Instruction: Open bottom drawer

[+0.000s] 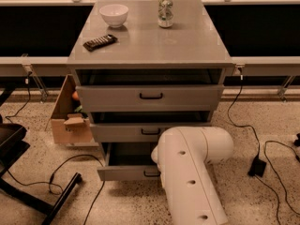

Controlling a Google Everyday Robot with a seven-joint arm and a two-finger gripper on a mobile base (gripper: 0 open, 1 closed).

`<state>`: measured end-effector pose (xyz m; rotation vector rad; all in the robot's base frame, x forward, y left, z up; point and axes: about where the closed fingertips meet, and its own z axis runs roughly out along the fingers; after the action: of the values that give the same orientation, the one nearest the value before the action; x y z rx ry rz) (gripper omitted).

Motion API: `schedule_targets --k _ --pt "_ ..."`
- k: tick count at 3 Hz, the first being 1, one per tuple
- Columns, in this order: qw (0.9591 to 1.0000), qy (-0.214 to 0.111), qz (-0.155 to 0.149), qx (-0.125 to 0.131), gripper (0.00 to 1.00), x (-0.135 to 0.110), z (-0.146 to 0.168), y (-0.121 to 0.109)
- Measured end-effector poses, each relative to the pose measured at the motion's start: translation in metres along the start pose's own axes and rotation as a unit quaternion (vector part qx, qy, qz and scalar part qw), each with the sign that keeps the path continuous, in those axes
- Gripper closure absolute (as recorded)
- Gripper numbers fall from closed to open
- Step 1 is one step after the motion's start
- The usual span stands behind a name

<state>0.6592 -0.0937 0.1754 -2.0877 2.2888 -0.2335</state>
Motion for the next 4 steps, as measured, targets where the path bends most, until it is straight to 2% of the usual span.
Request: schedule_targets --k 1,2,3,4 --pt "0.9999 -0.002 0.004 -0.010 0.25 -0.003 0.004 0.001" --pt "0.9997 -0.007 0.019 -0.011 0.48 0.002 -0.006 0.014" --pt "0.9990 0.000 0.037 -0.025 0.71 0.012 -0.011 0.042" --pt "0.9990 0.000 0.037 -0.025 0.94 0.012 -0.017 0.041"
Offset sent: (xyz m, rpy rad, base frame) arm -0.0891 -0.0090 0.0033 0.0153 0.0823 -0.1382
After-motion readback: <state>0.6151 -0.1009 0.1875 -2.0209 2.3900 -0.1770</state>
